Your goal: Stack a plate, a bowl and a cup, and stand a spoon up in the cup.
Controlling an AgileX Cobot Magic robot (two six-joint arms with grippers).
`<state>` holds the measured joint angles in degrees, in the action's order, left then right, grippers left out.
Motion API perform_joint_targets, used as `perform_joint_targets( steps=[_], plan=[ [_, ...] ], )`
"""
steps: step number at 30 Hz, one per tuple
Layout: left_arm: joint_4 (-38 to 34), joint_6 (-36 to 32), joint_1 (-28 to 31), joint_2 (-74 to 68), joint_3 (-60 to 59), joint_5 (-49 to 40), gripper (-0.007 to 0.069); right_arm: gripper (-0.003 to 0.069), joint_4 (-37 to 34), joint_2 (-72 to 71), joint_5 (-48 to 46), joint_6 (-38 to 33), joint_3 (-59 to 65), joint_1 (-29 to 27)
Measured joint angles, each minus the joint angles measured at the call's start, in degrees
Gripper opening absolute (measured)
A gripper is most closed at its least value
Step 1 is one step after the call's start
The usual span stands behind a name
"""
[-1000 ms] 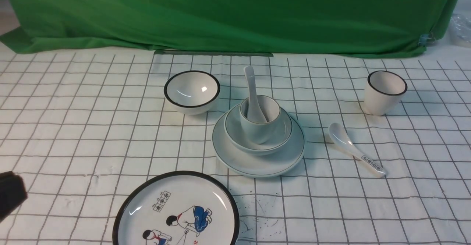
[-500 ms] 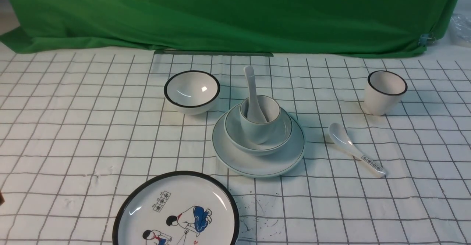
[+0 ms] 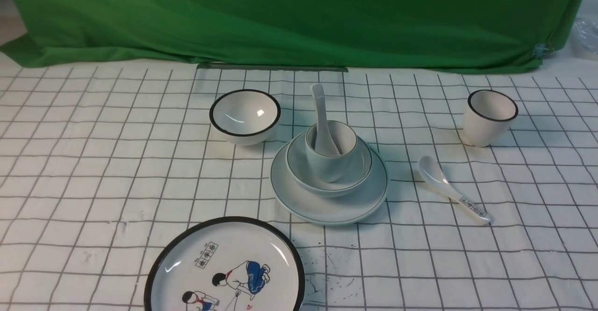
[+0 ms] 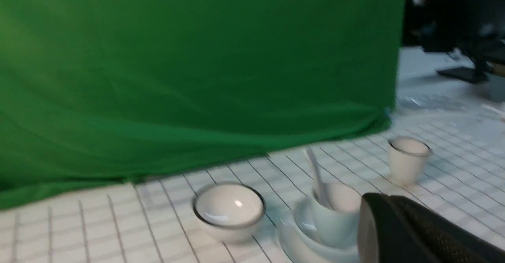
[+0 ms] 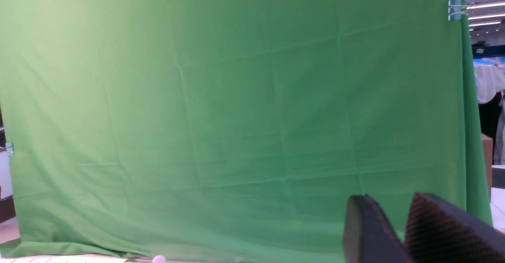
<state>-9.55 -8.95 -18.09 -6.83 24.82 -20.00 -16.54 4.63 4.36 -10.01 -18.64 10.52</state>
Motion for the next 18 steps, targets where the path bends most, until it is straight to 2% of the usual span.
perform_joint_targets(
  steps=[1, 2, 3, 4, 8, 11, 18],
  plan=[
    [-0.07, -0.39, 3.1, 1.7, -5.4, 5.68, 0.0001, 0.0204, 0.0, 0.0, 0.0, 0.0, 0.0, 0.0],
    [-0.19, -0.53, 4.94, 2.95, -7.9, 7.29, 0.0001, 0.0206, 0.0, 0.0, 0.0, 0.0, 0.0, 0.0],
    [-0.25, -0.53, 5.9, 3.2, -8.52, 7.94, 0.0001, 0.0208, 0.0, 0.0, 0.0, 0.0, 0.0, 0.0],
    [-0.54, -0.59, 10.38, 5.51, -13.85, 9.39, 0.0001, 0.0213, 0.0, 0.0, 0.0, 0.0, 0.0, 0.0],
    [-0.54, 0.27, 17.78, 6.7, -21.78, 10.22, 0.0001, 0.0222, 0.0, 0.0, 0.02, 0.0, 0.0, 0.0],
    [0.97, 2.23, 20.02, 6.83, -25.02, 9.33, 0.0001, 0.0233, 0.0, 0.0, 0.02, 0.08, 0.0, 0.0],
    [2.69, 3.19, 20.12, 6.9, -25.16, 7.73, 0.0001, 0.0235, 0.0, 0.0, 0.02, 0.06, 0.0, 0.0]
  ],
)
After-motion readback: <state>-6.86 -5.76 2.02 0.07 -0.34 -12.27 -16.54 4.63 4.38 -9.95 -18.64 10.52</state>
